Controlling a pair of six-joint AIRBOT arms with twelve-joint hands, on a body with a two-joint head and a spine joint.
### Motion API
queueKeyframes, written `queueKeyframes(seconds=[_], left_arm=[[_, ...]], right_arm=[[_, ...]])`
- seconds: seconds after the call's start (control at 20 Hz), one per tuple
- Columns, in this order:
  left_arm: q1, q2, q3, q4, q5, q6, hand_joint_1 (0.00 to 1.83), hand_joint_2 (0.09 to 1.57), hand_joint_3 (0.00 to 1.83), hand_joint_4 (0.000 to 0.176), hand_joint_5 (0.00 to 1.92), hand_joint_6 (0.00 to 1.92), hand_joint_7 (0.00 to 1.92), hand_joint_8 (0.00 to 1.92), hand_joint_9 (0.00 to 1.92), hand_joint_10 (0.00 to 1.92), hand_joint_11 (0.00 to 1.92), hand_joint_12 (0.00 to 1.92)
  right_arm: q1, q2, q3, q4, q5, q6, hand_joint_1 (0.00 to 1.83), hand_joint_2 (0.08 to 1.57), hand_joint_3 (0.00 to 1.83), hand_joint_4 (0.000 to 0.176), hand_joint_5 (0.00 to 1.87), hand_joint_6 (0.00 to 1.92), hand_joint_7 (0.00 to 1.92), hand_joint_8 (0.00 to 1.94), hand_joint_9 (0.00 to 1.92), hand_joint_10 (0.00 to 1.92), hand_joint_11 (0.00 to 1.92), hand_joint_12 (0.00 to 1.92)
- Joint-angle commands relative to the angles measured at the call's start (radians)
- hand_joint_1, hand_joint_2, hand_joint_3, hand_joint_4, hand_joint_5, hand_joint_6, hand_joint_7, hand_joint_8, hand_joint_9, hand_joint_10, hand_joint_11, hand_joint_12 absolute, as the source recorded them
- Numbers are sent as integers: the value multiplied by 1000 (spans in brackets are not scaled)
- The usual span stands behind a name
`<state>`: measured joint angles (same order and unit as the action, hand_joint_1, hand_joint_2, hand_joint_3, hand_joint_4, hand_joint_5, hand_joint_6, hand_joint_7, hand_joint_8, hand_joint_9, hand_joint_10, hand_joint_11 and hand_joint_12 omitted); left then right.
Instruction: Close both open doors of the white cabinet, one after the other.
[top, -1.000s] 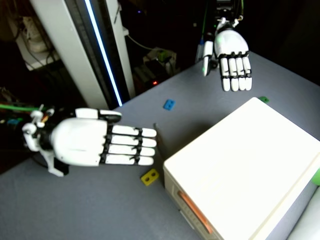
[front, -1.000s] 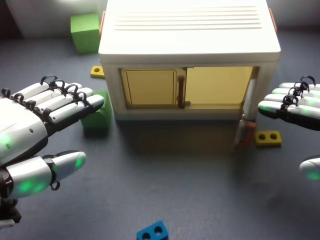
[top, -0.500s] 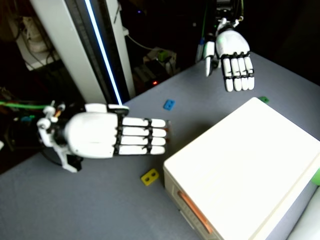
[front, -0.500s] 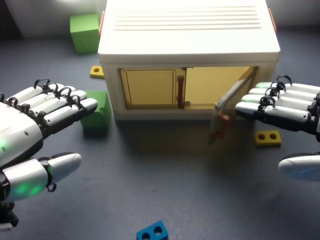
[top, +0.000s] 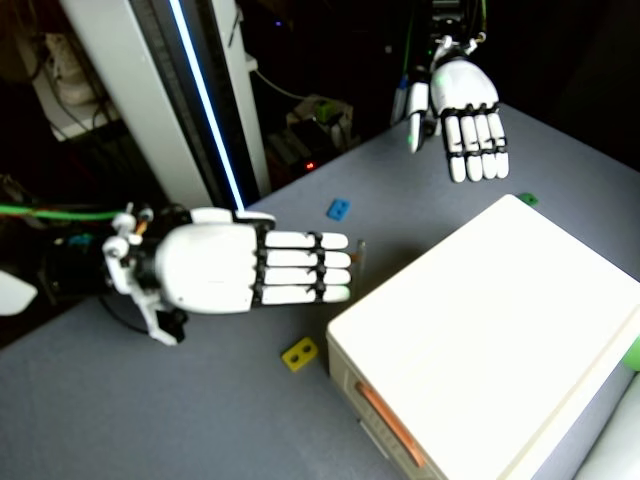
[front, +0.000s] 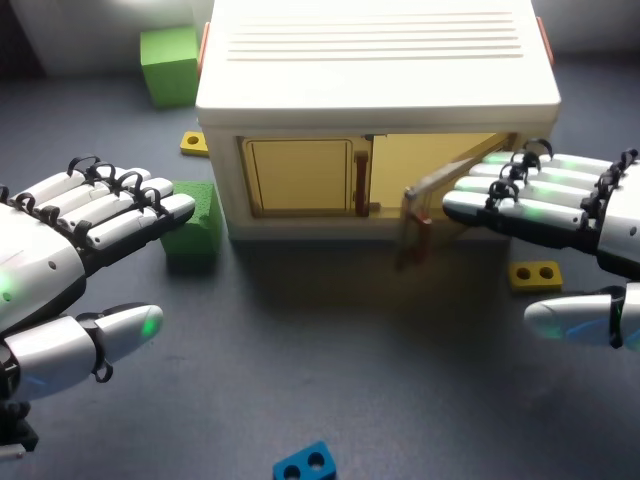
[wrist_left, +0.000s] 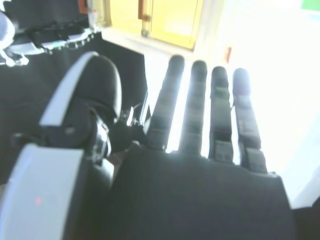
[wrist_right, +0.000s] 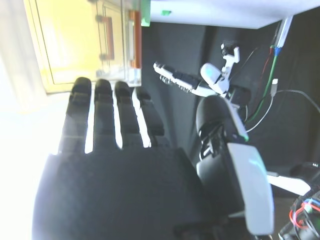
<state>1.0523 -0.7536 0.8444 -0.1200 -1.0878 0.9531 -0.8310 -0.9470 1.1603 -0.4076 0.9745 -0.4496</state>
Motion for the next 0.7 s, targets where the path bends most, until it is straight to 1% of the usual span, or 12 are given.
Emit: queueKeyframes(seconds=[0.0,0.05,0.1,0.35,0.5,0.65], left_arm=[[-6,-1,-4,-5,-116,0,0,1493,0,0,100,0,79,1,64,2,0,330],[-5,-3,-4,-5,-113,0,0,1490,0,0,93,0,68,1,52,2,0,288],[-5,-4,-4,-5,-110,0,0,1494,0,0,121,2,121,7,104,3,0,392],[-5,-7,-4,-5,-112,-2,0,1498,4,0,108,4,130,5,109,3,0,372],[-2,-11,-4,-2,-109,-6,0,1497,2,0,98,3,129,3,131,9,0,389],[0,-12,-4,0,-115,-9,0,1478,0,0,117,1,171,2,168,3,0,525]], right_arm=[[15,-3,6,29,99,1,0,1404,15,0,0,0,0,0,0,0,0,0],[19,-7,10,28,92,1,0,1405,15,0,0,0,0,0,0,0,0,0],[23,-12,17,28,81,1,0,1409,16,0,0,0,0,0,0,0,0,0],[43,-40,46,28,43,1,0,1408,9,0,0,0,0,0,0,0,0,0],[60,-61,63,36,33,1,0,1436,17,0,0,0,0,0,0,0,0,0],[64,-57,58,38,43,1,0,1463,22,0,0,0,0,0,0,0,0,0]])
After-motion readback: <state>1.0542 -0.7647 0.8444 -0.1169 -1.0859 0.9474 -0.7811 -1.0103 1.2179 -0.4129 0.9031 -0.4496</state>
